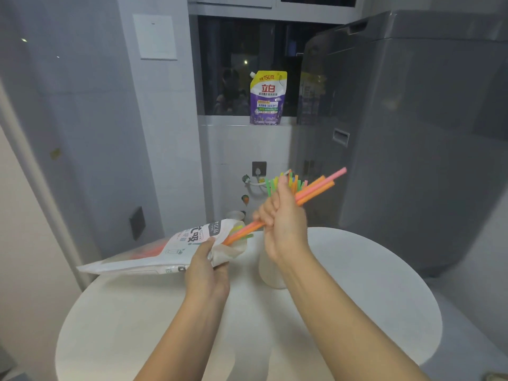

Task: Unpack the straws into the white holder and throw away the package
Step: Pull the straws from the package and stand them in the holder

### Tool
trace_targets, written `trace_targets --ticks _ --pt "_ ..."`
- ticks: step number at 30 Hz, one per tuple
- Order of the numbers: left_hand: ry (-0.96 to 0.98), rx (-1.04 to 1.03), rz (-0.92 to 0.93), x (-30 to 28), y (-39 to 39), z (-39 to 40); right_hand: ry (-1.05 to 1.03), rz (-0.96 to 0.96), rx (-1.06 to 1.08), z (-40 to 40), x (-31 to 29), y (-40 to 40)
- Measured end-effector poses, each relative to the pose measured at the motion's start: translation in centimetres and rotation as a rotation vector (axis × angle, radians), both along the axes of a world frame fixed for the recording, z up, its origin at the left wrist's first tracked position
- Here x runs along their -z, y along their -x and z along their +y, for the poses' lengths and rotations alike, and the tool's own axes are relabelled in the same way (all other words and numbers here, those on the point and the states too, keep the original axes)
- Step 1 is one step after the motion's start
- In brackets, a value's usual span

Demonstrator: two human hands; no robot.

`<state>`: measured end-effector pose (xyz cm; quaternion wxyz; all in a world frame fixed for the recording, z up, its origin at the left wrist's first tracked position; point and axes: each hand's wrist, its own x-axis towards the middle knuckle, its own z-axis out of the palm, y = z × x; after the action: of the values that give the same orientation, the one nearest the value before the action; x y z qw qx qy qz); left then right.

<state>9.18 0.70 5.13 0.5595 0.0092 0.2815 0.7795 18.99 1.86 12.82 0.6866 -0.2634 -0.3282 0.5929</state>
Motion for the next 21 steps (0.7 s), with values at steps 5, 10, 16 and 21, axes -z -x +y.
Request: trace_targets --ticks 5,10,16,21 --pt "0.044 -0.001 -0.021 0.4 0.8 0.1 -0.075 -0.029 0.138 1.8 -5.7 -2.8" --pt "0.035 -0.004 -0.033 0.2 0.4 0.3 -0.143 -0.128 0.275 2.9 -10.1 -5.4" --pt "0.038 0.004 -0.035 -0.1 0.3 0.2 -0.123 -0.206 0.307 4.0 -11.4 -6.1" --pt "0.018 -0.035 -0.059 -0.4 0.7 0.2 -0.096 -0.259 0.332 4.3 -11.4 -6.0"
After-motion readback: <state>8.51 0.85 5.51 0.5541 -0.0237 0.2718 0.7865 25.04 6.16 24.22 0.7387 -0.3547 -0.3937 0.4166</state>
